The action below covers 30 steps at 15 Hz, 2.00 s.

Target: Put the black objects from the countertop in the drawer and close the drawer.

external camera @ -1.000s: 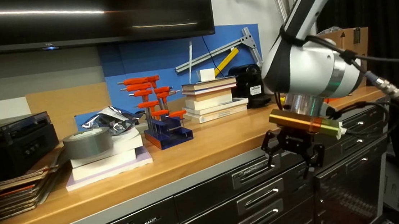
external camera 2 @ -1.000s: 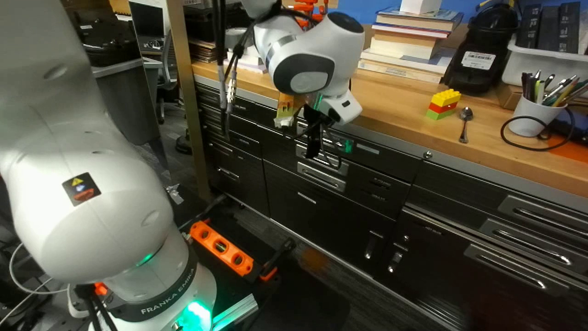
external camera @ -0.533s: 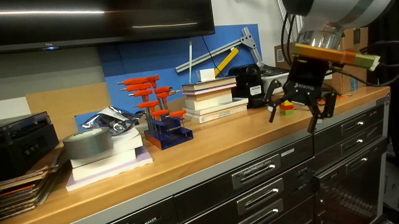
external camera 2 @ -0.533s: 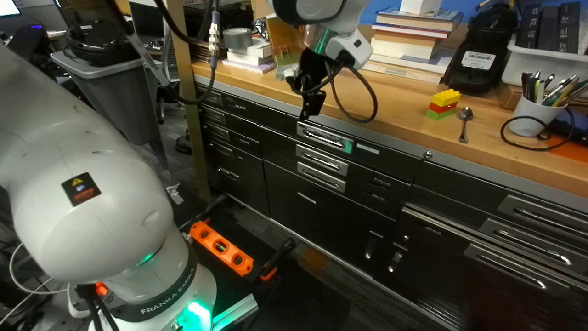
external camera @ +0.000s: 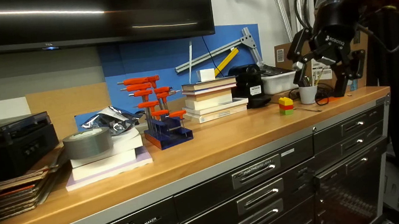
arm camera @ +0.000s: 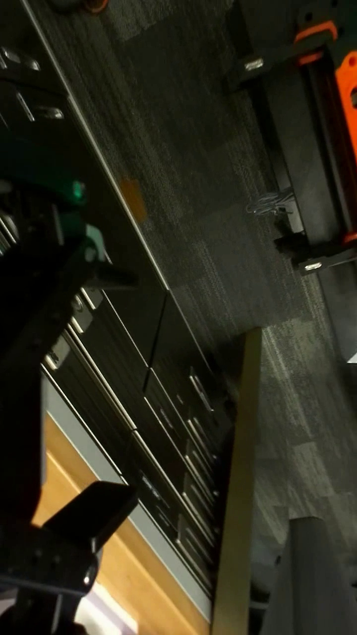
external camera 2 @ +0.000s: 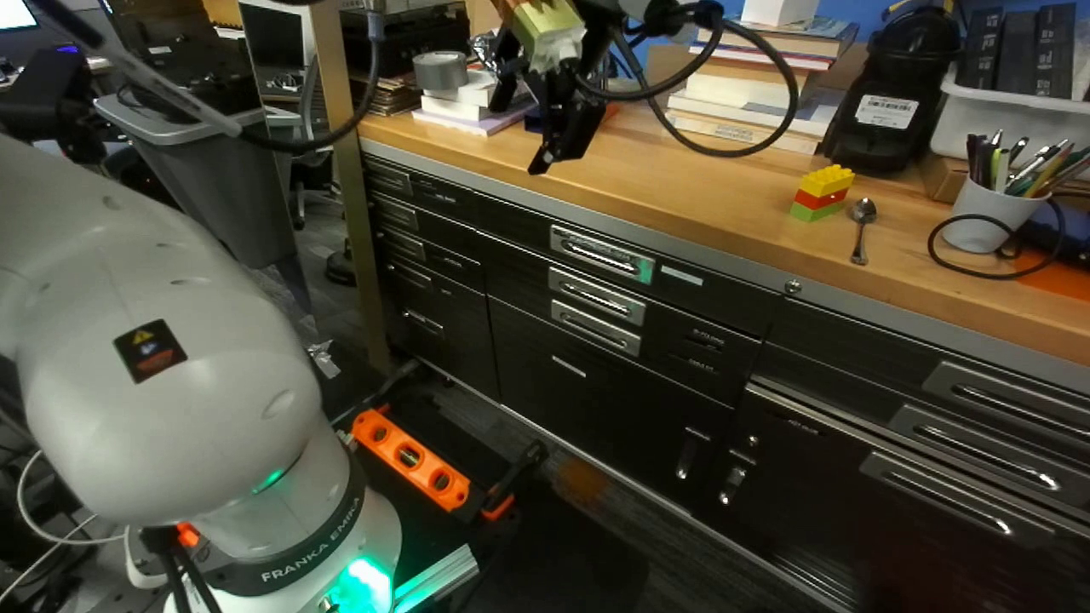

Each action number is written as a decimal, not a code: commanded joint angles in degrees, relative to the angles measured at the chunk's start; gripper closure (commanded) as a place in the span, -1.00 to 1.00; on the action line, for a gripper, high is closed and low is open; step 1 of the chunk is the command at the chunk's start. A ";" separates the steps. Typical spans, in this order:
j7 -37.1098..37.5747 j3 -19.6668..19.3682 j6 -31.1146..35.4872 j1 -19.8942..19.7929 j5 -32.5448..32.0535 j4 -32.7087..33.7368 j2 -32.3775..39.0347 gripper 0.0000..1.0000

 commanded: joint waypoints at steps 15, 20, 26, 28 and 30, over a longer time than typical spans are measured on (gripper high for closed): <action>-2.45 4.93 -21.04 0.75 -34.93 5.99 -6.52 -1.00; -0.11 3.33 -8.95 0.35 -35.55 1.14 -12.61 -1.00; 4.52 -0.06 1.22 -1.38 -30.00 -3.76 -18.02 -1.00; 5.09 -0.70 4.13 -2.12 -28.78 -5.21 -19.26 -1.00; 5.15 -0.90 6.17 -2.83 -28.01 -6.41 -20.29 -1.00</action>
